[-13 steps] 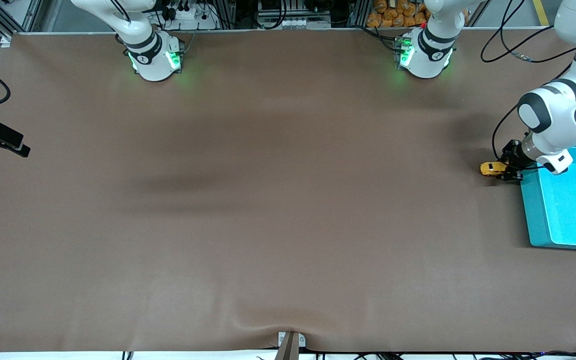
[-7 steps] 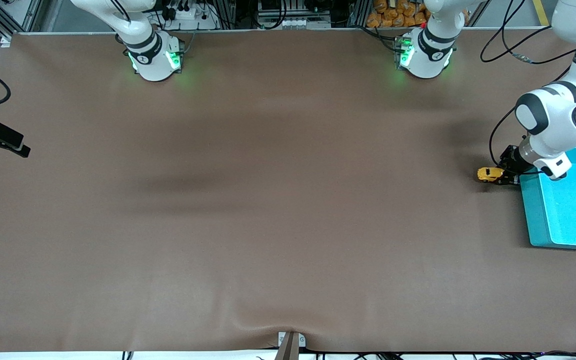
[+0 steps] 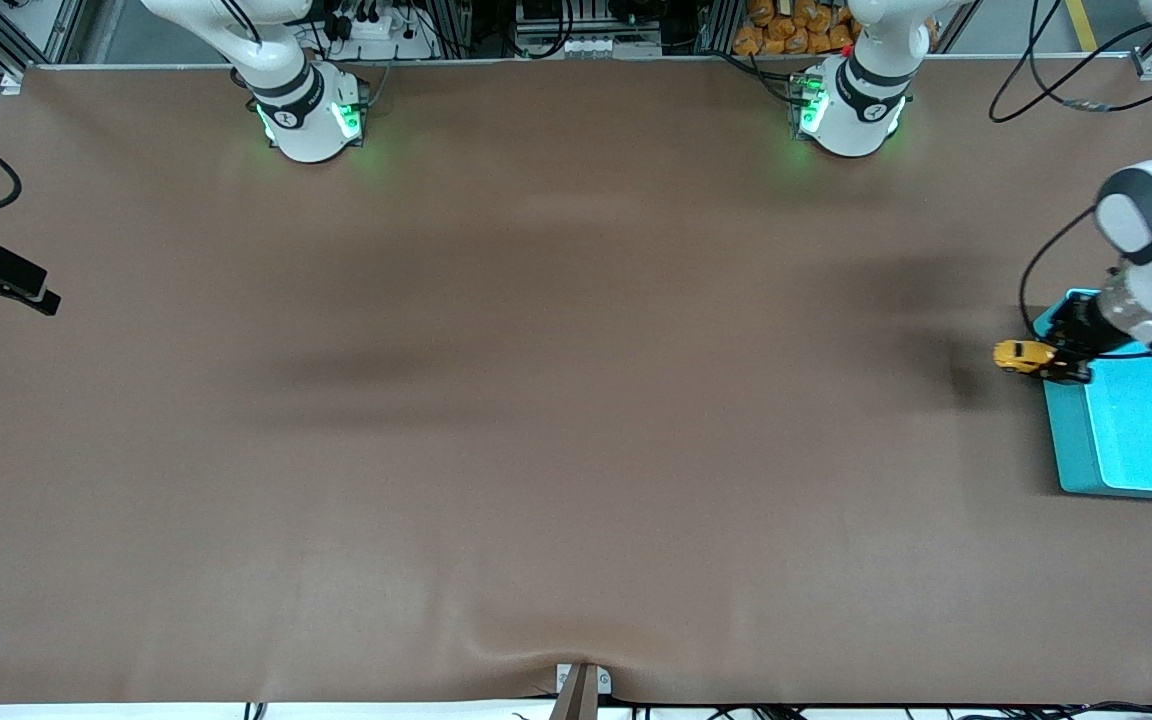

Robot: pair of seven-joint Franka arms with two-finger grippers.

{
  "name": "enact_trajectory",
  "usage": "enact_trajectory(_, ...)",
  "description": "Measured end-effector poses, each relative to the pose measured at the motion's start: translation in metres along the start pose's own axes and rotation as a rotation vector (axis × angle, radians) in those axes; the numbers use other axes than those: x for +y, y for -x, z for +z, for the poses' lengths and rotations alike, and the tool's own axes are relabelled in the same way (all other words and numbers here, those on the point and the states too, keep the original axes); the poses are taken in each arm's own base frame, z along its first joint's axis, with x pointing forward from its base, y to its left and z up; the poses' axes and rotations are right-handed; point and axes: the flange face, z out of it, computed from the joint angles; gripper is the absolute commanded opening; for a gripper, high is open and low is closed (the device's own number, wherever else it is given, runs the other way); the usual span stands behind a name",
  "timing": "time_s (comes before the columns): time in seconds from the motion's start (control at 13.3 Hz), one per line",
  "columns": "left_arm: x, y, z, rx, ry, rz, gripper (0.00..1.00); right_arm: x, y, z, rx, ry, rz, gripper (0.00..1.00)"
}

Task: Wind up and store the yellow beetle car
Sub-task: 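Lift the car with the left gripper and lower it into the bin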

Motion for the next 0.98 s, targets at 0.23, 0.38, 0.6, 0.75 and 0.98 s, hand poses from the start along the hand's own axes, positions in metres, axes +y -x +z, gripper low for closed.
enact_trajectory(0.23,0.009,-0.039,-0.03,0.018,0.016,0.096,0.0,0.0,0.0,0.0,0.0,0.0,-0.001,1.0)
enact_trajectory(0.38,0.007,-0.069,-0.027,0.027,0.022,0.18,0.0,-0.001,0.0,0.0,0.0,0.0,-0.001,1.0)
enact_trajectory(0.6,0.003,-0.118,-0.006,0.033,0.019,0.359,0.0,-0.001,0.0,0.0,0.001,0.0,-0.001,1.0)
enact_trajectory(0.75,-0.001,-0.143,0.013,0.028,0.012,0.507,0.0,-0.001,0.0,0.0,0.001,0.0,-0.002,1.0)
enact_trajectory(0.98,-0.016,-0.168,0.033,0.015,0.002,0.728,0.0,-0.001,0.0,0.0,0.001,0.0,-0.002,1.0)
